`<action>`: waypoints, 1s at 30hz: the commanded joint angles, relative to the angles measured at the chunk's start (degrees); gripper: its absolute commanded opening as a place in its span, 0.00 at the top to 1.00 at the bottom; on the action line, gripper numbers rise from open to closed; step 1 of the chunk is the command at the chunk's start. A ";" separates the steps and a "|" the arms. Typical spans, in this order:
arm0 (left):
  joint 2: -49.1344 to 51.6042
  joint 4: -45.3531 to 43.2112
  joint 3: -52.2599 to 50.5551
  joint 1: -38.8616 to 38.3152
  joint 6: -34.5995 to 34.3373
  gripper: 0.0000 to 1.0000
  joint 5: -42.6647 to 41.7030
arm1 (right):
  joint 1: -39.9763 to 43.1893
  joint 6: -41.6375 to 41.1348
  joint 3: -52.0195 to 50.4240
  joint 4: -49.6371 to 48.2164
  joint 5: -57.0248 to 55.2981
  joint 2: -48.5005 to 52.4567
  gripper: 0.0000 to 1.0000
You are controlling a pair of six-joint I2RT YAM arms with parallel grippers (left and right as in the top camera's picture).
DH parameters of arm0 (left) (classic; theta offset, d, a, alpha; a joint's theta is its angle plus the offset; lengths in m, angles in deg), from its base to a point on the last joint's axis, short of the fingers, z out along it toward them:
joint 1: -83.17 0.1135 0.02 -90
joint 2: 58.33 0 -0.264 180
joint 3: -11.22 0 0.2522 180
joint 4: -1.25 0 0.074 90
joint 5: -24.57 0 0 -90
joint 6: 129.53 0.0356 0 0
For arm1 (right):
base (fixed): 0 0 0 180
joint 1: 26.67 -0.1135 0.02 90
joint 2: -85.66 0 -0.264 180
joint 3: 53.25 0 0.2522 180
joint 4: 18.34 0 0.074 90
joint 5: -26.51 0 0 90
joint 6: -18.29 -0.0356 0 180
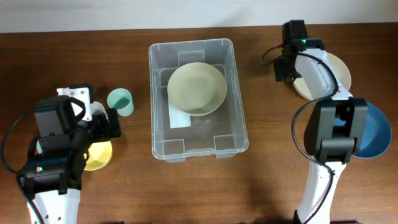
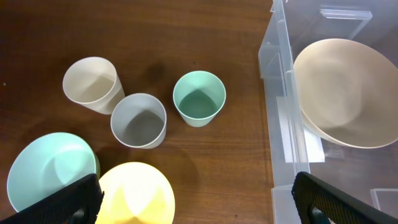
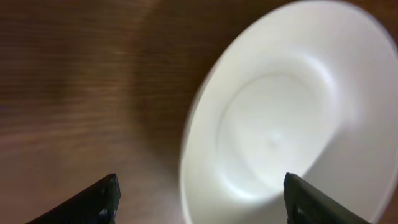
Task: Pack container
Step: 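Move the right gripper to the back cream bowl and grasp it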
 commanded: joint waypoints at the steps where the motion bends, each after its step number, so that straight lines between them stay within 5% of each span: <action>1: 0.04 -0.17 0.90 0.20 -0.57 0.00 0.59 | 1.90 -0.17 -0.11 -1.75 -0.33 2.62 0.20; 8: 0.04 -1.11 0.90 0.20 -0.57 0.01 0.59 | 2.49 5.11 -0.11 -5.86 -0.07 6.29 0.21; 16: 0.04 -1.75 0.90 0.20 -0.57 0.01 0.59 | 2.49 5.09 -0.26 -7.13 -0.07 7.32 0.64; 24: 0.04 -1.86 0.90 0.20 -0.57 0.01 0.59 | 2.43 5.11 -0.26 -8.33 -0.07 7.32 0.93; 30: 0.04 -1.92 0.90 0.20 -0.57 0.01 0.59 | 0.50 5.11 1.09 -8.66 -0.31 5.57 0.96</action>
